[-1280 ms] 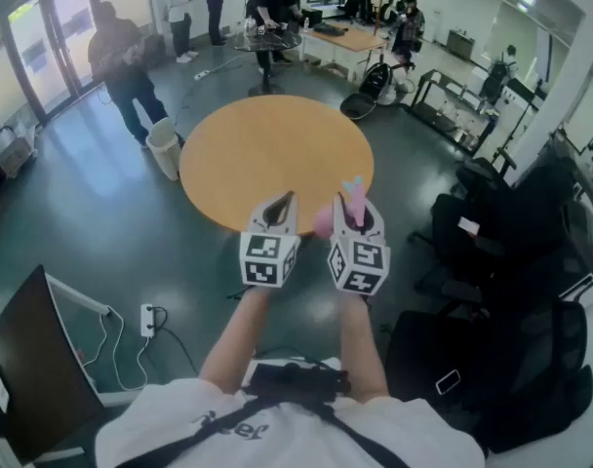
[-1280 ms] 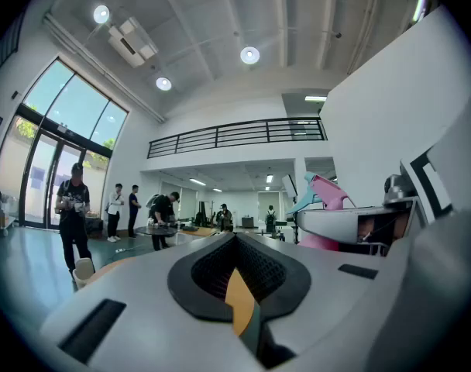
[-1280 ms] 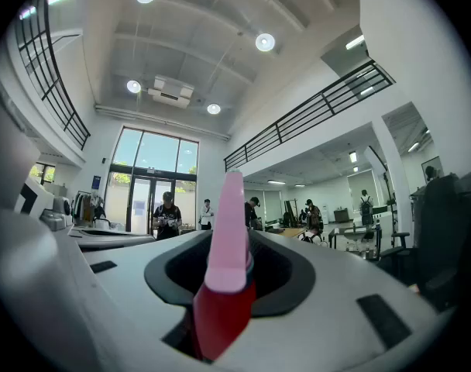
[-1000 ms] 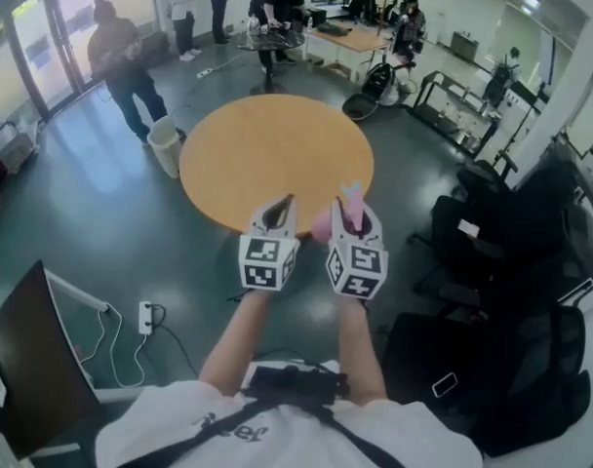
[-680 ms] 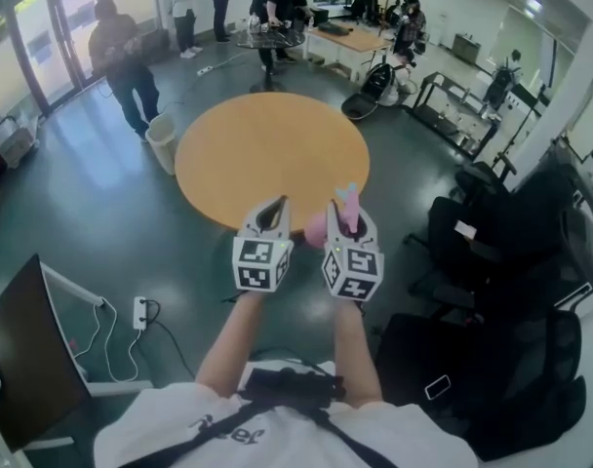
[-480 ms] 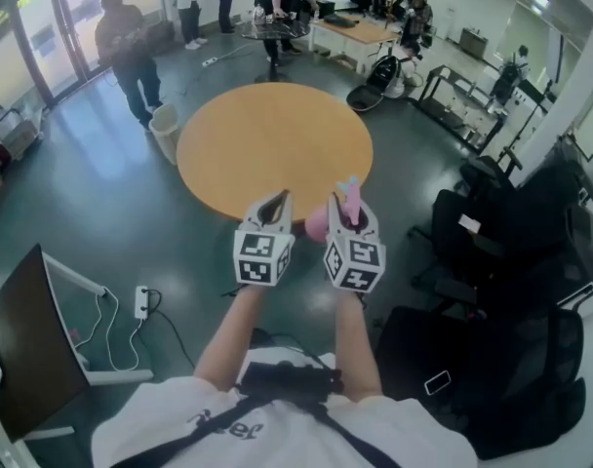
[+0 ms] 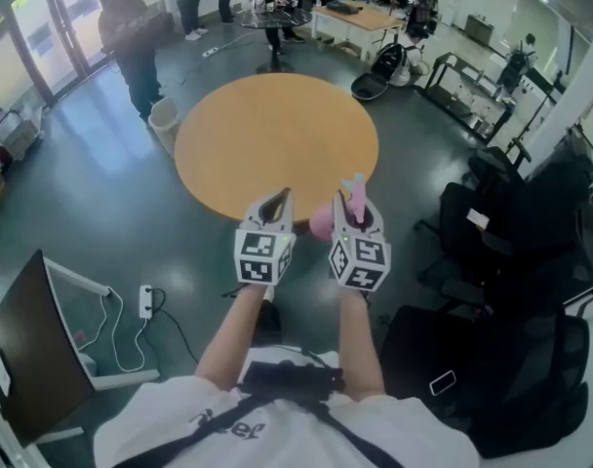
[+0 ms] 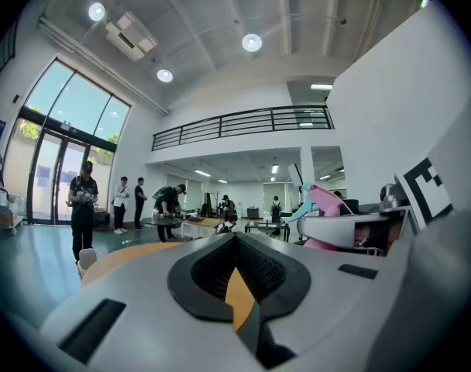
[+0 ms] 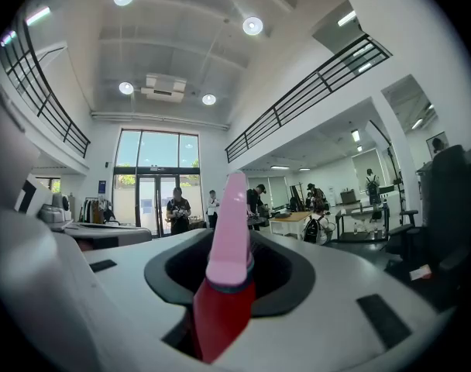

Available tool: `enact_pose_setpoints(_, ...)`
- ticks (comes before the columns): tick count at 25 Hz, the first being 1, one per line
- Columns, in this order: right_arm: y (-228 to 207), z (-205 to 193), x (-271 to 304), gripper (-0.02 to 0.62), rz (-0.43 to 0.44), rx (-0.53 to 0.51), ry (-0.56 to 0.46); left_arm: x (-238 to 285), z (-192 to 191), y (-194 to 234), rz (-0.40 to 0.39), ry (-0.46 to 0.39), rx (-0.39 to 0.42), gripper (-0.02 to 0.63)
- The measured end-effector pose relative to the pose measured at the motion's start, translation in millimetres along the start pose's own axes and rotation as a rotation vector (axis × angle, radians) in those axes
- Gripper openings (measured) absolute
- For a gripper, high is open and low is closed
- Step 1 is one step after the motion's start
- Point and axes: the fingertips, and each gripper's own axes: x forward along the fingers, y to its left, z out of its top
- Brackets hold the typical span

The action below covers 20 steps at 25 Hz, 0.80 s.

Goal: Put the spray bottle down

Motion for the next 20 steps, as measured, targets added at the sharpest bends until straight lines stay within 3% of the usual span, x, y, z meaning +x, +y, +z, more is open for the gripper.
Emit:
enact_pose_setpoints(6,0,-1,67,0.156,-0.002,-0.026,0.008,65,0,36,-0.032,-0.006,-0.029,0.009)
enact_pose_setpoints(15,-7,33,201,0.156,-0.046,-0.035,-0.038,169,38,141,-0.039,-0.049,-0.047,0.009)
enact_pose_setpoints(20,15,35,268,0.156,-0.032,-0.043,-0.044,207,44,193,-0.046,-0.064,-0.052,0.009)
